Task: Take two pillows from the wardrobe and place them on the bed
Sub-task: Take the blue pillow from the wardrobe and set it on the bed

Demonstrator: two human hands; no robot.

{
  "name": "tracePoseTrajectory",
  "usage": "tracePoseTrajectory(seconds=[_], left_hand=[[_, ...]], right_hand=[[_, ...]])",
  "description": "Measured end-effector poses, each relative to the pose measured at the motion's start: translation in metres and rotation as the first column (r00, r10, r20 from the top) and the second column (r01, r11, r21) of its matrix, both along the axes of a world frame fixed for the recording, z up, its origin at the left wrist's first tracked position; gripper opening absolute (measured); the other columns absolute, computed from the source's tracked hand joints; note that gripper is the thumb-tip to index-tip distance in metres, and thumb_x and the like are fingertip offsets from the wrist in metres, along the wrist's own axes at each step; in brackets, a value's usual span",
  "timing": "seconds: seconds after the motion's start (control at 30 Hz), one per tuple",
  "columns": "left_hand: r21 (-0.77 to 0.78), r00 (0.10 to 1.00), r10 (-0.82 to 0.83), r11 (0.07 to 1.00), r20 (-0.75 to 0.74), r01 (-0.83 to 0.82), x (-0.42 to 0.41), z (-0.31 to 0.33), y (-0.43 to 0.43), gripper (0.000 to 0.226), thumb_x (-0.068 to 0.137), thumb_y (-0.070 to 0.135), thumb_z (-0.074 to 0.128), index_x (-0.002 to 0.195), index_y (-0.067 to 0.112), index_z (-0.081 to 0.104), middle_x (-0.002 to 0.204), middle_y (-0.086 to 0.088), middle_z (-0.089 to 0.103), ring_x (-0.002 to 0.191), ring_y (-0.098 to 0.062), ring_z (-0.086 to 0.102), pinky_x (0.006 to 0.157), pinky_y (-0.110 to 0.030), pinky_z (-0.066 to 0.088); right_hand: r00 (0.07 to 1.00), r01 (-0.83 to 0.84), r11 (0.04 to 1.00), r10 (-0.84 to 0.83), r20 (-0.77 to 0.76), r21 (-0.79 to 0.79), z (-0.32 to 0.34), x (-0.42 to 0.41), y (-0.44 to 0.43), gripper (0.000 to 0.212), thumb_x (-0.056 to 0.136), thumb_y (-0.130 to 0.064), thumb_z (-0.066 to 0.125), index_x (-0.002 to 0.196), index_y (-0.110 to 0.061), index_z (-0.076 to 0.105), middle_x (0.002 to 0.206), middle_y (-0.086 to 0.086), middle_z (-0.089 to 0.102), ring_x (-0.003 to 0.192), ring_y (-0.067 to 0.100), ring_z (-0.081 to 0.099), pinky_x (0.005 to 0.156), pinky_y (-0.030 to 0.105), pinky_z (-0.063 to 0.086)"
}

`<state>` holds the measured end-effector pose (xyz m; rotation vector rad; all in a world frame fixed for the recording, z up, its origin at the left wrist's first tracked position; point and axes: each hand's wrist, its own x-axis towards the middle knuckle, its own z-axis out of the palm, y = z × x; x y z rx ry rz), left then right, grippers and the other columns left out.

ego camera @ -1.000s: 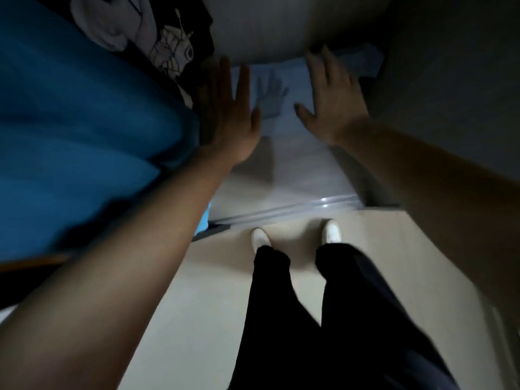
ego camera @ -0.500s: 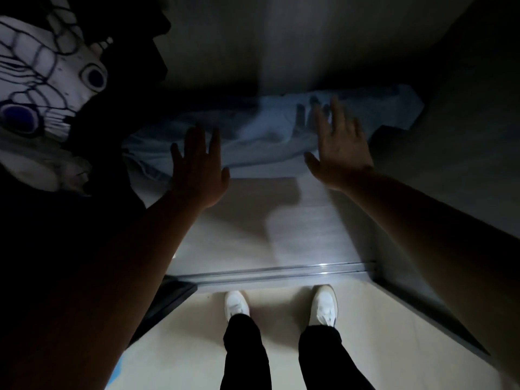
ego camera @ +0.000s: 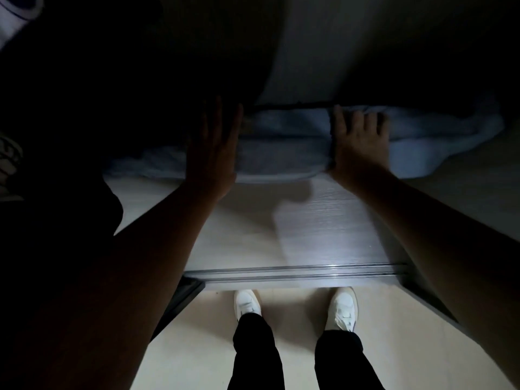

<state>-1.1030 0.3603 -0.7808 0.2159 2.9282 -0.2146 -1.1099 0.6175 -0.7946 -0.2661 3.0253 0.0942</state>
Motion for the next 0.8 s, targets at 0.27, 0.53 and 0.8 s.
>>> tracePoseTrajectory(seconds=[0.27,0.53,0.8], left_hand=[[-0.015,0.981,0.023,1.000,0.194,-0.021,0.091,-0.025,0.018,0.035,0.083,0.010,0.063,0.117,0.018,0.064,0.094,-0.013,0.072,0.085,-0.037,0.069,0.068,-0.044,0.058],[0.034,0.910,0.099,0.992,0.402,-0.122,0.161,0.018,0.035,0.040,0.094,0.009,0.047,0.133,0.015,0.051,0.130,-0.017,0.058,0.120,-0.038,0.054,0.097,-0.046,0.045],[-0.017,0.919,0.069,0.998,0.388,-0.068,0.189,0.100,0.073,0.024,0.092,0.009,0.054,0.114,0.006,0.064,0.114,-0.021,0.065,0.108,-0.041,0.061,0.087,-0.046,0.049]], right_hand=[[0.983,-0.117,0.993,0.118,0.143,-0.019,-0.024,0.090,0.009,0.063,0.056,-0.013,0.067,0.115,0.001,0.050,0.123,0.030,0.050,0.117,0.046,0.045,0.107,0.059,0.031],[0.945,-0.064,0.990,0.101,0.311,-0.128,0.015,0.154,0.027,0.066,0.045,0.004,0.077,0.108,0.005,0.056,0.093,0.030,0.060,0.083,0.047,0.060,0.078,0.053,0.052],[0.785,0.029,0.998,0.007,0.619,-0.049,0.107,0.190,0.056,0.057,0.076,-0.030,0.075,0.123,-0.002,0.059,0.119,0.027,0.062,0.111,0.045,0.059,0.090,0.050,0.051]])
